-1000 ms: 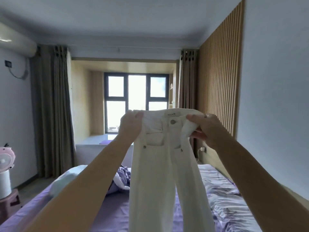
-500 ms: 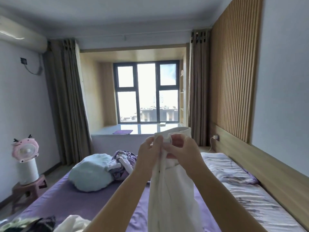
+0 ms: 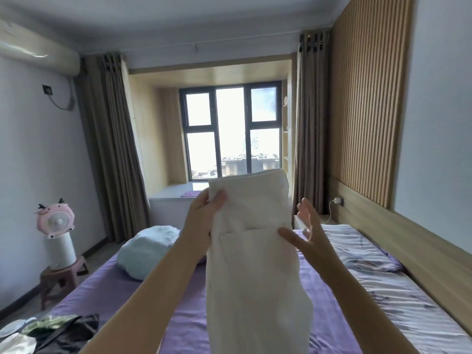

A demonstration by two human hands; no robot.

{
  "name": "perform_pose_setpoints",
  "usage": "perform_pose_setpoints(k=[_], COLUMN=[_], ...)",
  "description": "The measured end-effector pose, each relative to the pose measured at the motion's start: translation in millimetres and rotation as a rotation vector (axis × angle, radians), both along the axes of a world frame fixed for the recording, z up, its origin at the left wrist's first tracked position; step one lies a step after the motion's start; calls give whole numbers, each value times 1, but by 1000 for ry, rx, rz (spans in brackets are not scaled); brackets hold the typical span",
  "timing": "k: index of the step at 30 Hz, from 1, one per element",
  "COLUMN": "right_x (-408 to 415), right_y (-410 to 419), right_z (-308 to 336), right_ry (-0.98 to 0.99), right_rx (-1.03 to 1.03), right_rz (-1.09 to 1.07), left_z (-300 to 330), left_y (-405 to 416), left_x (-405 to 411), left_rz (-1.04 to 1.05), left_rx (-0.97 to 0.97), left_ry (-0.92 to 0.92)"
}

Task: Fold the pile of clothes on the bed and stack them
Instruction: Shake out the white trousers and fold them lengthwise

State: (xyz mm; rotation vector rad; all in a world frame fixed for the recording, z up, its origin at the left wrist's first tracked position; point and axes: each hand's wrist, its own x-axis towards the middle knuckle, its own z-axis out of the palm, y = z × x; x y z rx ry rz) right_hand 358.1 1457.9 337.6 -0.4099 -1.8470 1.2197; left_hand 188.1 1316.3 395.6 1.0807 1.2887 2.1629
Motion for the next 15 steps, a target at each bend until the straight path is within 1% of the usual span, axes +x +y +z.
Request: perform_pose_setpoints(k=[2, 3, 6, 9, 10, 11, 12, 13, 14, 15], right_x=[-6, -9, -17, -30, -35, -41, -47, -54, -60, -67], right_y=[-1, -1, -7, -21, -29, -34, -40, -48, -54, -59], right_z=[-4, -3, 9, 14, 14, 11, 7, 1, -3, -6], right_ry=[5, 10, 4, -30, -62, -96, -127, -156, -185, -209], right_rx=[-105, -124, -154, -80, -31, 26, 80, 136, 186, 231], right_rz=[178, 215, 159, 72, 33, -9, -42, -65, -86, -85], left_z=[19, 28, 45, 43, 39, 33, 26, 18, 13, 12], left_y=[-6, -8, -17, -29, -34, -40, -46, -55, -62, -67], left_x=[0, -1, -16, -36, -41, -45, -48, -48, -45, -37], left_rz=[-56, -68, -31, 145, 247, 380, 554, 745, 877, 894], left_rx=[44, 57, 34, -116, -183, -246, -284, -262, -175, -88], left_ry=[-1, 0, -51, -102, -82, -22, 90, 293, 582, 891])
